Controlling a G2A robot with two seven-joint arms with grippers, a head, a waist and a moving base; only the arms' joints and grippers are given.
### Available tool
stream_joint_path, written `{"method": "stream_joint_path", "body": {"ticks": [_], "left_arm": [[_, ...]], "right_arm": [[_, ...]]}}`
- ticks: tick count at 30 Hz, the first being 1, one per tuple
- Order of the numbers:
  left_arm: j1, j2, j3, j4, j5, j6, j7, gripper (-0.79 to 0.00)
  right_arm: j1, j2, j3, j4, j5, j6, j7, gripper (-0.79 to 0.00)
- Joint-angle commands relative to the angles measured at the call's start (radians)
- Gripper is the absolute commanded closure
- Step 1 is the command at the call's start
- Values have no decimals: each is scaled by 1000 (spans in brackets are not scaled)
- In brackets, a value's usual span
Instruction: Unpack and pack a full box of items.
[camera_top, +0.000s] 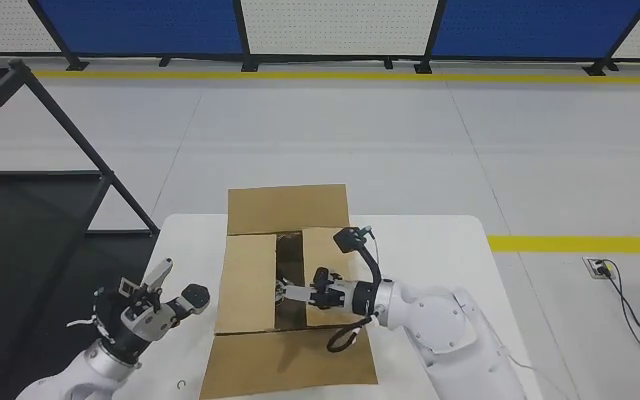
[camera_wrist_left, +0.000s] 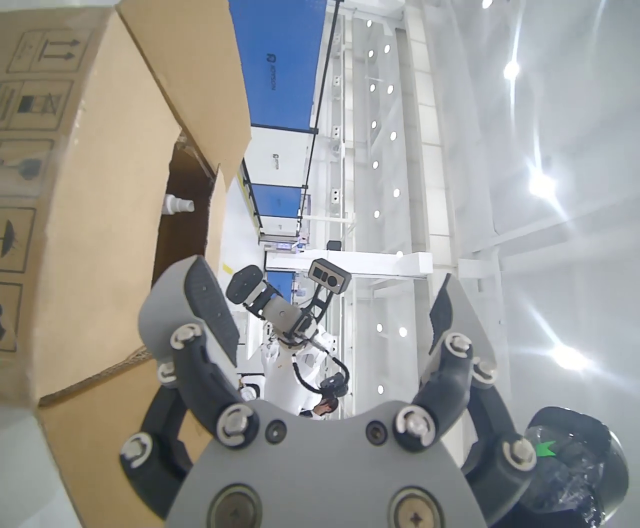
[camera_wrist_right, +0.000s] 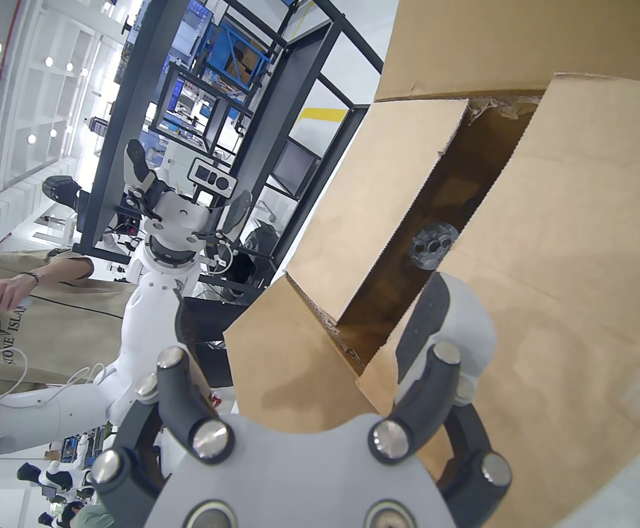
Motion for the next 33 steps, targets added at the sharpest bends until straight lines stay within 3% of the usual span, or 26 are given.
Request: {"method": "stream_joint_path", "body": {"ticks": [1,6,20,24,33], "left_arm": [[24,0,-34,3,-42,-18,-32,-785],[85,6,-120,15,-86,-59,-167,-785],[83,6,-116,14,-85,-56,-160,-785],[13,8,-86,46,-60,-29,-102,-785],[-269,20,20,241,85,-38,-66,-785]], "right_arm": [[-19,6,16,-29,14,-18,8,-785],[-55,23,59,-83,42,-70,71,-785],[-61,23,53,-88,50,-76,72,-785],[-63,28,42,-108,71,-89,89,-785],[-167,59,121,-261,207,-72,220,-785]]}}
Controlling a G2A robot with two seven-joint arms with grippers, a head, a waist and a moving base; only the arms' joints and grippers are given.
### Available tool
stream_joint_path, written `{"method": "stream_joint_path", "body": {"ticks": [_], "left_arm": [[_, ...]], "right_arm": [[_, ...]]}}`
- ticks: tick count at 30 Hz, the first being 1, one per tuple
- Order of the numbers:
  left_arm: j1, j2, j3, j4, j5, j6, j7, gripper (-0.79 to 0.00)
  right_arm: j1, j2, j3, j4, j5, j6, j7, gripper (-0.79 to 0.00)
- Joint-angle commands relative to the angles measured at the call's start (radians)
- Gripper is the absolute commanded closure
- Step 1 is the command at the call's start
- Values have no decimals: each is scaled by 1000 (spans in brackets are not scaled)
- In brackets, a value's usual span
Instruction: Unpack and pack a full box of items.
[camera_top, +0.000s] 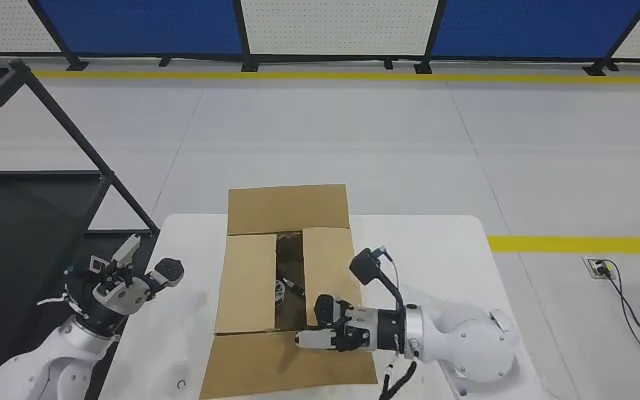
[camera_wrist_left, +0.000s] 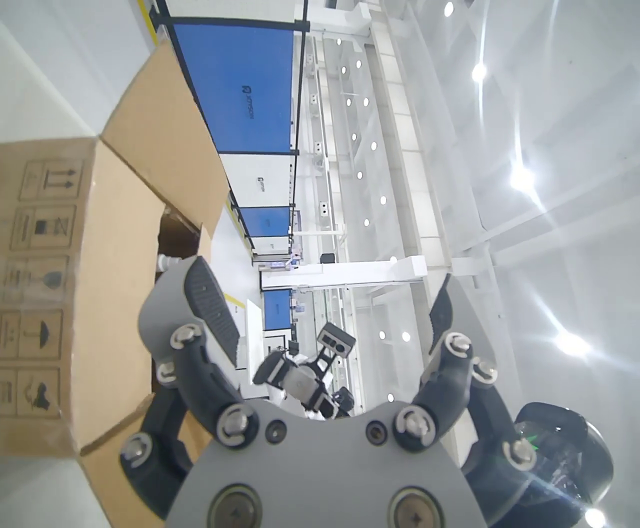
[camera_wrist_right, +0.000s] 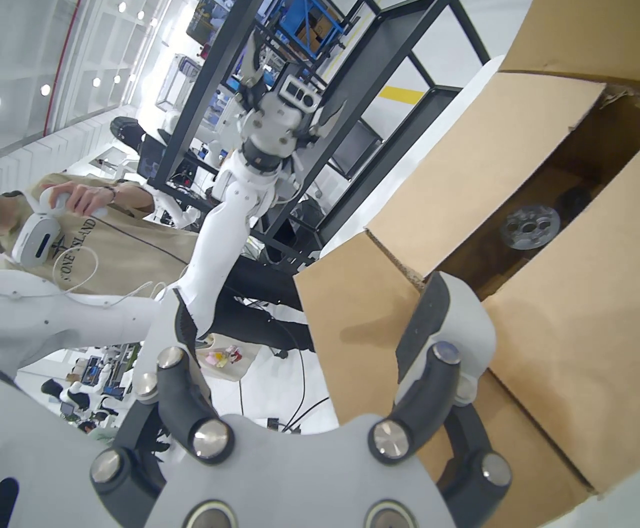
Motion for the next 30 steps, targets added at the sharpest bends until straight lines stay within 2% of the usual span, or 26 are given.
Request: {"method": "stream_joint_path", "body": {"ticks": [1,5,9,15,30], "left_arm": [[-75,4,26,62,52,-13,-11,-785],[-202,9,79,187,128,-57,-51,-785],[-311,13,126,317,223,-142,-74,-785],[-424,20,178,473,409,-289,-62,-785],[-424,20,178,473,409,-289,-62,-785]], "right_arm": [[-30,8,32,-41,26,20,17,-785],[-97,22,104,-116,98,90,32,-785],[-152,36,183,-153,192,145,50,-785],[-207,57,269,-166,246,183,105,-785],[-207,57,269,-166,246,183,105,-785]]}}
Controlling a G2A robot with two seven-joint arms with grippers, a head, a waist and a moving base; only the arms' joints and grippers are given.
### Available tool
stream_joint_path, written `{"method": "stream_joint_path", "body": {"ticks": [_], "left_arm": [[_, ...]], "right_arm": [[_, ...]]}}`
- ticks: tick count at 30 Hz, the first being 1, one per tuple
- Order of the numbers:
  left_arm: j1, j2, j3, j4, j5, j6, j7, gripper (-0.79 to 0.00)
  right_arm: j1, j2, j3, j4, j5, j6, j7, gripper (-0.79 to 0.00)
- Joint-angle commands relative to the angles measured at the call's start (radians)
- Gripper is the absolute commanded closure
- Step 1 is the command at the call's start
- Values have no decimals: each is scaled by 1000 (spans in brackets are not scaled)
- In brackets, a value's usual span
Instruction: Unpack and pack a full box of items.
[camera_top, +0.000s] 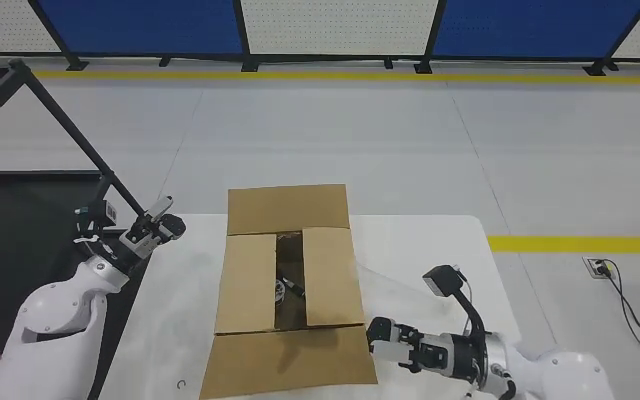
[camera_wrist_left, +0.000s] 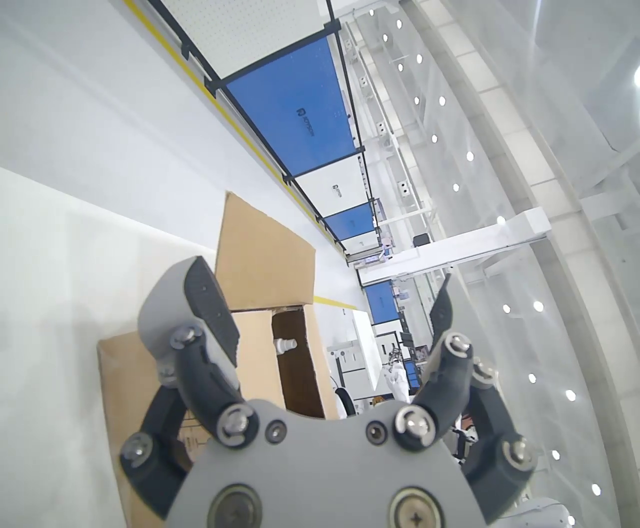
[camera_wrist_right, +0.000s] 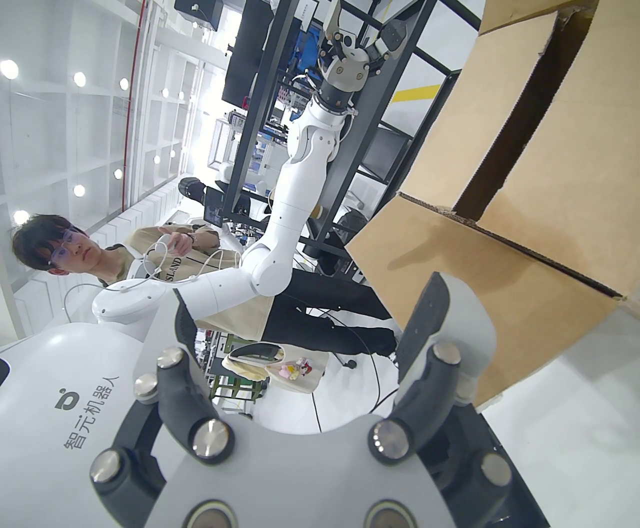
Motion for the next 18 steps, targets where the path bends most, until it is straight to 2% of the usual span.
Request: {"method": "stream_joint_path", "body": {"ticks": [1,10,12,15,18], "left_arm": [[0,0,0,0,0,0,0,-785],[6,0,3,-14,-3,-7,2,-785],[7,2,8,-25,6,-24,-13,-785],[-20,4,25,0,48,-70,-20,-785],[-70,4,55,64,82,-117,-32,-785]], "right_arm": [[0,0,0,0,0,0,0,-785],[0,0,0,0,0,0,0,-785],[-18,1,-12,1,13,26,-37,-785],[-14,4,-17,31,94,79,-24,-785],[-5,10,-10,62,148,121,3,-785]]}}
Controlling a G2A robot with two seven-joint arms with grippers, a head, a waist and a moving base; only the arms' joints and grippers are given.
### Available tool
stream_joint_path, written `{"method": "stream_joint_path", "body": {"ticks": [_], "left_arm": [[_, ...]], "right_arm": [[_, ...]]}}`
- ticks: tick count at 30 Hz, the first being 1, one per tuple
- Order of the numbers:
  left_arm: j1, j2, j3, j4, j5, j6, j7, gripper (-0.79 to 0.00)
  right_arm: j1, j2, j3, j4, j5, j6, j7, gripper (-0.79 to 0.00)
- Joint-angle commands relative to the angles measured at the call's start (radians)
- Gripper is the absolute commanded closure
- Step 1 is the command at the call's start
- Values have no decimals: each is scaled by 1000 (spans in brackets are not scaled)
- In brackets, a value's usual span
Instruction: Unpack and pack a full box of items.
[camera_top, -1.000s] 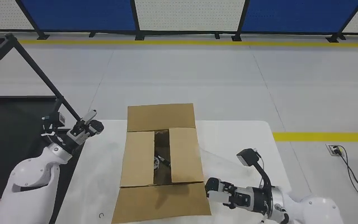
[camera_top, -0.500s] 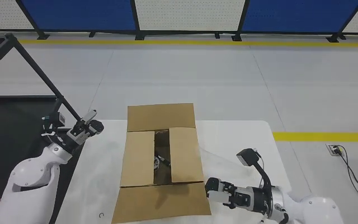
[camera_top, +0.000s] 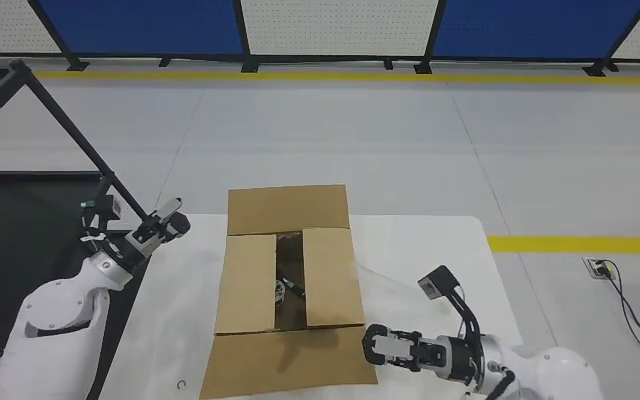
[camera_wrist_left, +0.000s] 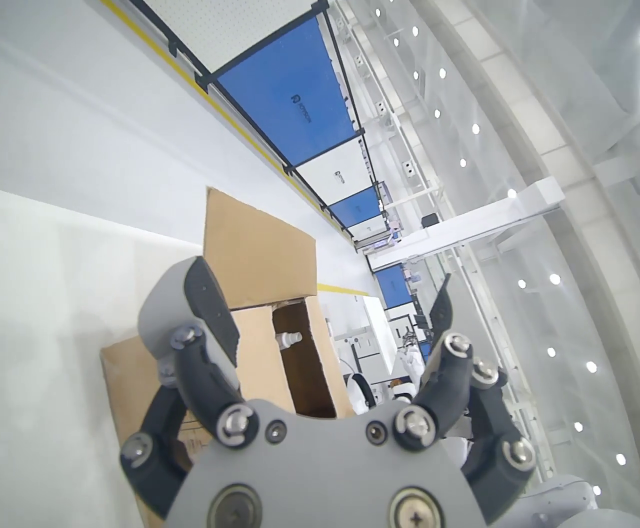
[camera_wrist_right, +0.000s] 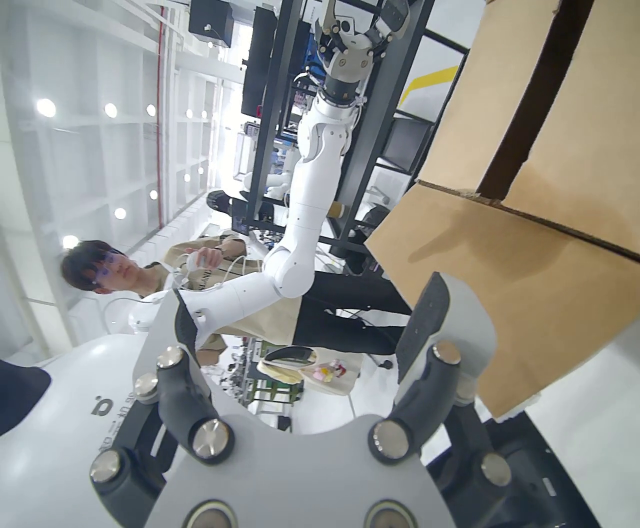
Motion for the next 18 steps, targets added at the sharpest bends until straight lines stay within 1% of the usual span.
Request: {"method": "stream_joint_path", "body": {"ticks": [1,5,10,12,18], "left_arm": [[-42,-2,24,54,10,-35,-19,-785],[-141,-9,88,192,30,-92,-76,-785],[-265,-31,184,384,43,-193,-136,-785],[-309,-42,226,450,71,-238,-138,-785],[-414,-82,323,634,121,-314,-91,-785]], "right_arm": [[3,4,1,15,31,28,24,-785],[3,15,10,24,65,74,62,-785],[-13,27,17,10,82,103,80,-785],[-21,32,21,3,83,110,80,-785],[-54,45,29,-27,83,118,69,-785]]}}
